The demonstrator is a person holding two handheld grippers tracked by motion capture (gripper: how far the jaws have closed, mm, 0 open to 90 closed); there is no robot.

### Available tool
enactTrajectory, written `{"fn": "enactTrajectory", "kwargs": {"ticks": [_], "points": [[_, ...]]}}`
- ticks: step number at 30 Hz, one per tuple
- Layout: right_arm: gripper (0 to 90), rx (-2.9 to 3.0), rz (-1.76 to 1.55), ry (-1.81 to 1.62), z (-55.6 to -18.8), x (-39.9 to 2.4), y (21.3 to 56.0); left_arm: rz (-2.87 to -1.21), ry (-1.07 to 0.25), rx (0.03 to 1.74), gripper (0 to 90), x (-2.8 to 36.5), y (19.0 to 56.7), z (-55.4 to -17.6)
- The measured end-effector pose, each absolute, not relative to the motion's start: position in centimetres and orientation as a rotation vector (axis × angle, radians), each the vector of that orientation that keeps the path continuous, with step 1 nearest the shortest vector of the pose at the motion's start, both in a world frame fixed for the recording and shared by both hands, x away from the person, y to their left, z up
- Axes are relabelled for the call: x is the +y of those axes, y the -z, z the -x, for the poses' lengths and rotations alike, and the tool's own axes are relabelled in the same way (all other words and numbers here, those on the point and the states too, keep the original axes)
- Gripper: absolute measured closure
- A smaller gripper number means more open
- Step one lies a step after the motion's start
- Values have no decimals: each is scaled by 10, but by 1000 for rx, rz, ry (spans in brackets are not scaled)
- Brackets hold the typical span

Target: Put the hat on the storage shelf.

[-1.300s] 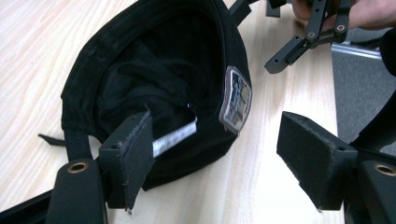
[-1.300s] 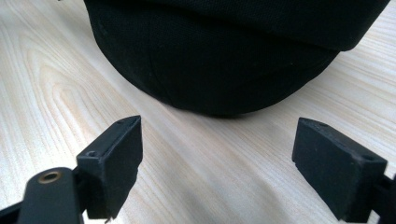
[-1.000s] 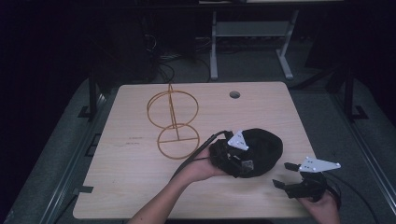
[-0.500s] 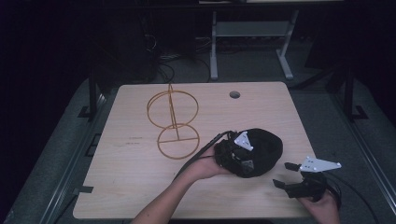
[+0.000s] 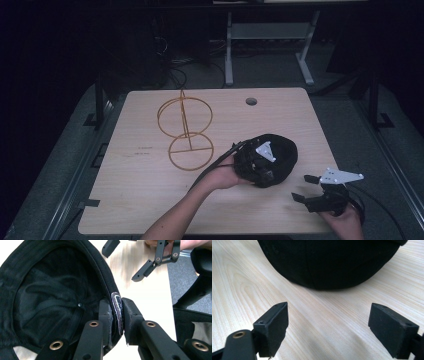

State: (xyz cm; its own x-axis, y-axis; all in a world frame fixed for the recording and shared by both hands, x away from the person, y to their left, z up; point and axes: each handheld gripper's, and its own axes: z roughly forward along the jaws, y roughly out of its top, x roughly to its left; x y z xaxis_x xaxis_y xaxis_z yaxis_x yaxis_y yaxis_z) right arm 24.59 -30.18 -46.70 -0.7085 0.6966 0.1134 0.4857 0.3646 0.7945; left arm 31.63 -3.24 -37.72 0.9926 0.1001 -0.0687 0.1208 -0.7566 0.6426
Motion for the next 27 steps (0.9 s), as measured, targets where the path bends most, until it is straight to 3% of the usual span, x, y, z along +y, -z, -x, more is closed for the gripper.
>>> {"fn": "enactTrajectory", "kwargs": {"ticks": [19,27], "points": [[160,2231,-969,-1436,-240,-283,443,-2248,81,172,791,-22,327,-324],[166,2111,-990,-1538,-239,-281,440,-2203,160,125,794,-31,316,-317]]}}
